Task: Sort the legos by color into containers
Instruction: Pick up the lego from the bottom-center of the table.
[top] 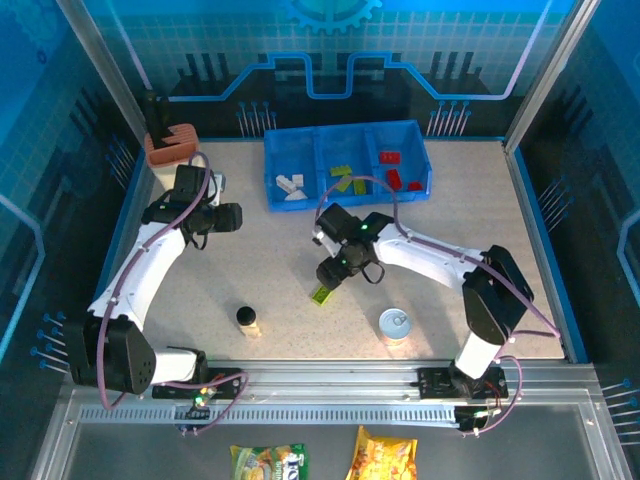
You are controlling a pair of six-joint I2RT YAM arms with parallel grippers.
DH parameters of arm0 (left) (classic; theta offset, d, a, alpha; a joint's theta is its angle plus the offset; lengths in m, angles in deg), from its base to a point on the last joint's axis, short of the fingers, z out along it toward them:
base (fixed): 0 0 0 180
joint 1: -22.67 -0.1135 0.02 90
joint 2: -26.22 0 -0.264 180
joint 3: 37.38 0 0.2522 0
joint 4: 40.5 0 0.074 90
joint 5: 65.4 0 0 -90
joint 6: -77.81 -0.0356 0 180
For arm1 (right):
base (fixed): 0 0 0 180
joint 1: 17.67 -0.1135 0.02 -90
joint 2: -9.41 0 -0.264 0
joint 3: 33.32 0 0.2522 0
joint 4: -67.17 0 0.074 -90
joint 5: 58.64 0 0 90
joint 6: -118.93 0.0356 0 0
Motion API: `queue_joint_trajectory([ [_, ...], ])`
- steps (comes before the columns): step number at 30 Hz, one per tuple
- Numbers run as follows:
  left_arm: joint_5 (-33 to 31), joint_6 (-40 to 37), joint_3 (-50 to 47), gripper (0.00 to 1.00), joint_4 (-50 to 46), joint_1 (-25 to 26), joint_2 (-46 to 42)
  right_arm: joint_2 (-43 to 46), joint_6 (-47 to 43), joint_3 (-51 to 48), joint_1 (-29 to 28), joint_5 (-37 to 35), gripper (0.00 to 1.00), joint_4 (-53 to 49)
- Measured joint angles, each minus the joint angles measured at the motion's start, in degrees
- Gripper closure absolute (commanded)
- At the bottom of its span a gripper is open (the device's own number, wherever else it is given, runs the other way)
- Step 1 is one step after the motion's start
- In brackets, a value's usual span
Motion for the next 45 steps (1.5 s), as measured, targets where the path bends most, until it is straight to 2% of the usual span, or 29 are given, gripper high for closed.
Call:
queue_joint_trajectory([
  [9, 0.0, 0.0, 0.0, 0.41, 0.0, 0.0, 0.0, -9.6, -0.1, 6.7, -5.1, -0.8, 0.18, -5.9],
  [17, 0.0, 0.0, 0.0, 0.41, 0.0, 0.0, 0.0, -16.1, -0.3, 13.2, -7.1, -2.2, 0.08, -9.6],
  [33, 0.0, 0.0, 0.0, 0.41, 0.0, 0.0, 0.0, -20.7, -0.4, 14.7, -7.2, -3.3, 0.12, -11.1],
  [45, 0.0, 0.0, 0.0, 0.41, 0.0, 0.0, 0.0, -22.1, -0.4, 14.7, -7.2, -3.3, 0.21, -9.7],
])
